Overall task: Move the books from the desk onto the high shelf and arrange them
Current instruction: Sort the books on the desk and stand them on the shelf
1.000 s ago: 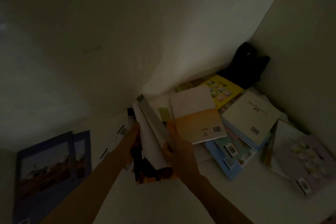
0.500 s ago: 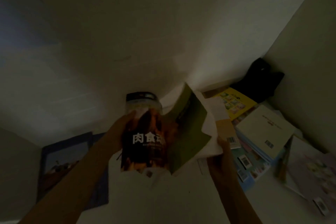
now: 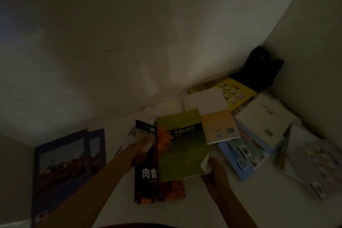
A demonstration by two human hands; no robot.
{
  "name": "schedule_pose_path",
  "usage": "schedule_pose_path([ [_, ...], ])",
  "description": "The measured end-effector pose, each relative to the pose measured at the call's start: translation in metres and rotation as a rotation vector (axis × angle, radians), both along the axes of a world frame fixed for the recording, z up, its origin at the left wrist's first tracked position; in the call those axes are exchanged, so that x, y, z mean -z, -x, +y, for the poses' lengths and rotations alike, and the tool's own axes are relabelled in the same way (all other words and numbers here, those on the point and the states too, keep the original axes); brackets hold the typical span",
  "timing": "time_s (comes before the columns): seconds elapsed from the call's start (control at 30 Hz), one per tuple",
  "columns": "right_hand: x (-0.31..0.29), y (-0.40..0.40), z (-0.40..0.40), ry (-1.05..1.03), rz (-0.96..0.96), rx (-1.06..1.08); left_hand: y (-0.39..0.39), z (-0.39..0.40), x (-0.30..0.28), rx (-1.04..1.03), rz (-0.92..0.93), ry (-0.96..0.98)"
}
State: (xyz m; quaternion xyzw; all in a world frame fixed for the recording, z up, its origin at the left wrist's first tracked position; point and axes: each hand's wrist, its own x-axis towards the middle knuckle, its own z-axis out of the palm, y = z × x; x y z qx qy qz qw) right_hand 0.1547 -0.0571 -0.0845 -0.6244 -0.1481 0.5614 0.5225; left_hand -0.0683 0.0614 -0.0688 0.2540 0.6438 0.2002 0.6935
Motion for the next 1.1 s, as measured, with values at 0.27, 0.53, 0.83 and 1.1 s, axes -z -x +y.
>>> schedule_pose_path([
  [0.27,-0.002,-0.014,0.015,0.244,0.044,-0.102,-0.004,-0.008,0.012,-0.048,-0.141,0.089],
  [0.53,0.008,-0.022,0.035,0.237,-0.229,-0.556,0.001,-0.01,0.017,-0.028,-0.161,0.05],
  [0.83,0.014,-0.002,0.035,0.266,-0.658,-0.692,-0.015,-0.009,0.042,-0.114,-0.09,-0.095],
  [1.1,0.01,-0.042,0.073,0.326,-0.12,0.304,-0.024,-0.002,0.039,-0.051,0.02,-0.32],
])
